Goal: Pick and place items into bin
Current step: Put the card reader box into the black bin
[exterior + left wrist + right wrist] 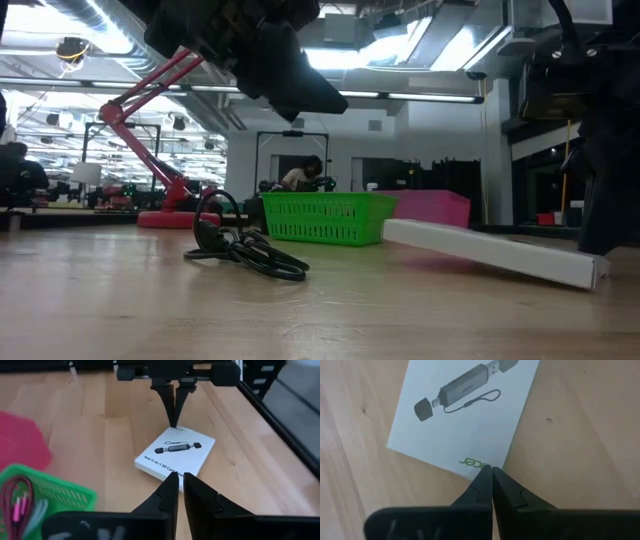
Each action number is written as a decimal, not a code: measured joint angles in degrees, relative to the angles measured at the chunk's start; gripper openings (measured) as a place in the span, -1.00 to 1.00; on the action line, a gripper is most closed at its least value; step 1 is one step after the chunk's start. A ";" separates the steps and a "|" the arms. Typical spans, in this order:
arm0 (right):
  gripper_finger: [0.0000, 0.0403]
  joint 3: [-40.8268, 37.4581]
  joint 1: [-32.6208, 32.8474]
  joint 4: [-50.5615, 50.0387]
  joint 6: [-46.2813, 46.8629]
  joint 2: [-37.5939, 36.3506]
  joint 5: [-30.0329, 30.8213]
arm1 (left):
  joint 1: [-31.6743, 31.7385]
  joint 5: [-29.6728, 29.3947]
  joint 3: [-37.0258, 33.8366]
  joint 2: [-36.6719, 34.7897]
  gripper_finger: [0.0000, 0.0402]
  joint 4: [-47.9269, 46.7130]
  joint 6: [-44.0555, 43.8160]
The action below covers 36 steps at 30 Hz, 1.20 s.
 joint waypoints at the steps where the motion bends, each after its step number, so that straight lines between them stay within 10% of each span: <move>1: -1.00 0.00 0.00 0.00 0.00 0.01 -0.04 | 0.00 0.00 0.00 0.00 -0.87 0.00 -1.71; 20: -1.00 -0.11 -0.02 -0.29 -0.51 0.15 1.31 | -1.41 0.04 0.02 3.73 -0.26 3.70 -34.22; 36: -1.00 -0.15 -0.02 -0.13 -1.53 0.20 1.40 | -1.77 0.50 0.04 14.44 -0.18 12.38 -43.97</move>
